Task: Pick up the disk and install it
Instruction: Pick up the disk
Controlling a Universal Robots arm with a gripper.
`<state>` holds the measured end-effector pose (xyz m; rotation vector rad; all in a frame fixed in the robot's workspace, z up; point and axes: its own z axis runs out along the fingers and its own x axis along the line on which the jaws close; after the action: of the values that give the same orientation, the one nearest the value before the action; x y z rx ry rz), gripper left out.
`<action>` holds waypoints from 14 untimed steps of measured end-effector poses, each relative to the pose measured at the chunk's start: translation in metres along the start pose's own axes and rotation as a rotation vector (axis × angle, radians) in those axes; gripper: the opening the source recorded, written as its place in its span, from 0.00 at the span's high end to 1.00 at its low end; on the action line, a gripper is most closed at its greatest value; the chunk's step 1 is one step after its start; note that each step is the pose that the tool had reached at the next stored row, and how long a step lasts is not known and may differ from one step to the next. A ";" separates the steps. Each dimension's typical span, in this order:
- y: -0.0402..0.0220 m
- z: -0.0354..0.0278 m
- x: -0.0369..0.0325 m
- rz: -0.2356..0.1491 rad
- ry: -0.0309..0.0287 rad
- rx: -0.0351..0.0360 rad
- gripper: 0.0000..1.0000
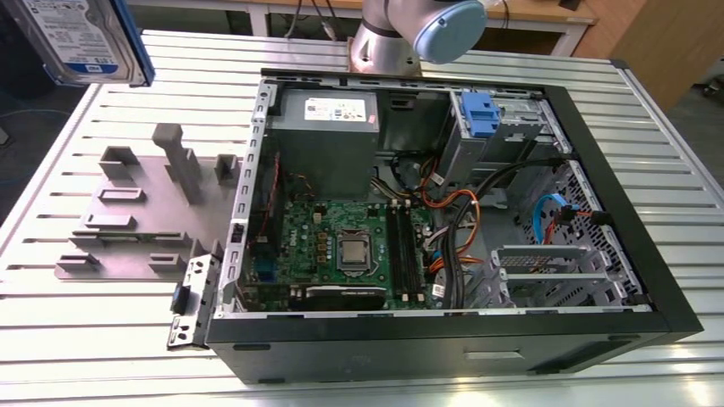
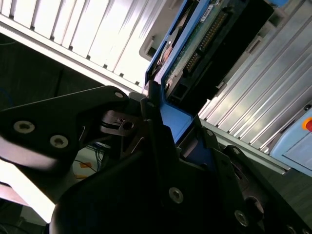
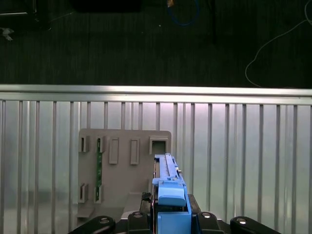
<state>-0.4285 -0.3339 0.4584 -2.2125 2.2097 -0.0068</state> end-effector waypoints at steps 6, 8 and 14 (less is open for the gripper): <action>-0.0001 -0.0036 0.0007 0.000 -0.0073 -0.0001 0.64; -0.0001 -0.0052 0.0009 0.000 -0.0087 -0.0002 0.64; -0.0001 -0.0051 0.0045 0.000 -0.0090 0.0000 0.64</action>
<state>-0.4285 -0.3384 0.4635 -2.2081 2.2052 0.0031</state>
